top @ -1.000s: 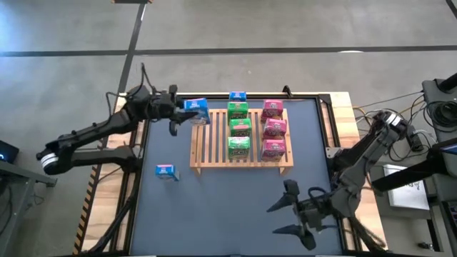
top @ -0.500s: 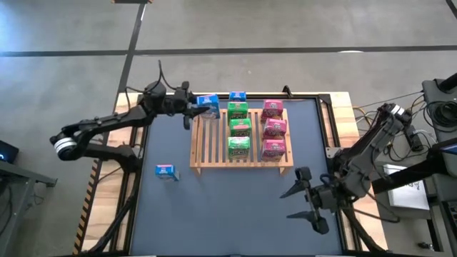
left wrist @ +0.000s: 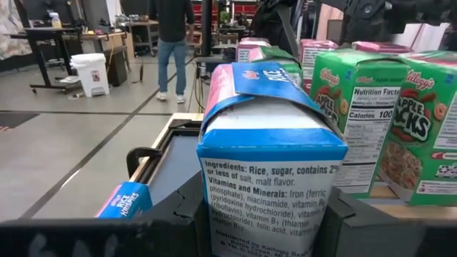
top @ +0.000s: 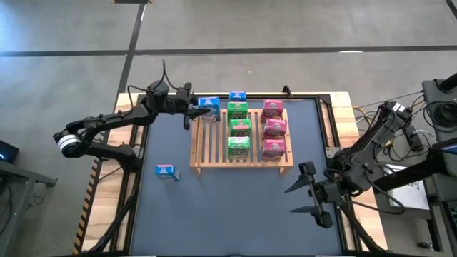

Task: Stack cereal on shelf
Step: Put the bottom blue cereal box on the shelf

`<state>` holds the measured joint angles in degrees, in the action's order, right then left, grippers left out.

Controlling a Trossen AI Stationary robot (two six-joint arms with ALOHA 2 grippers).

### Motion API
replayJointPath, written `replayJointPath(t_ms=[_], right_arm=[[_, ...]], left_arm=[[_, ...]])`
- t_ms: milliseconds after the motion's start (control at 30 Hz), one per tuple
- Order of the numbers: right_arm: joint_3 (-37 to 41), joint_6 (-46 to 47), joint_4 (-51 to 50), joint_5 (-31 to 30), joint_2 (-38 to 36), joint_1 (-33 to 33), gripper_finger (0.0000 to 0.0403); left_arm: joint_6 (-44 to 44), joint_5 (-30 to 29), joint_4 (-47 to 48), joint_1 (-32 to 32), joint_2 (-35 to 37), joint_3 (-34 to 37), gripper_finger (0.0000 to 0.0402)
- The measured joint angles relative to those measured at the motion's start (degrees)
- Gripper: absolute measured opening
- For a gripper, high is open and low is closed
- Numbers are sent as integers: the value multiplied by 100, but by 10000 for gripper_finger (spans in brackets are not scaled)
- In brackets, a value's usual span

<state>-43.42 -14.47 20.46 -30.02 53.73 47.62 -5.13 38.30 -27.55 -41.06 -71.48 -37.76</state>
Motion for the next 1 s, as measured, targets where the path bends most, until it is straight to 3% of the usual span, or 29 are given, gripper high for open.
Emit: replayJointPath(t_ms=[667, 1000], right_arm=[[0, 52, -8, -11, 5, 0, 249], [0, 102, -8, -44, 5, 0, 251]], left_arm=[[-339, 192, 532, -19, 122, -13, 127], [-299, 184, 664, -19, 117, -4, 180]])
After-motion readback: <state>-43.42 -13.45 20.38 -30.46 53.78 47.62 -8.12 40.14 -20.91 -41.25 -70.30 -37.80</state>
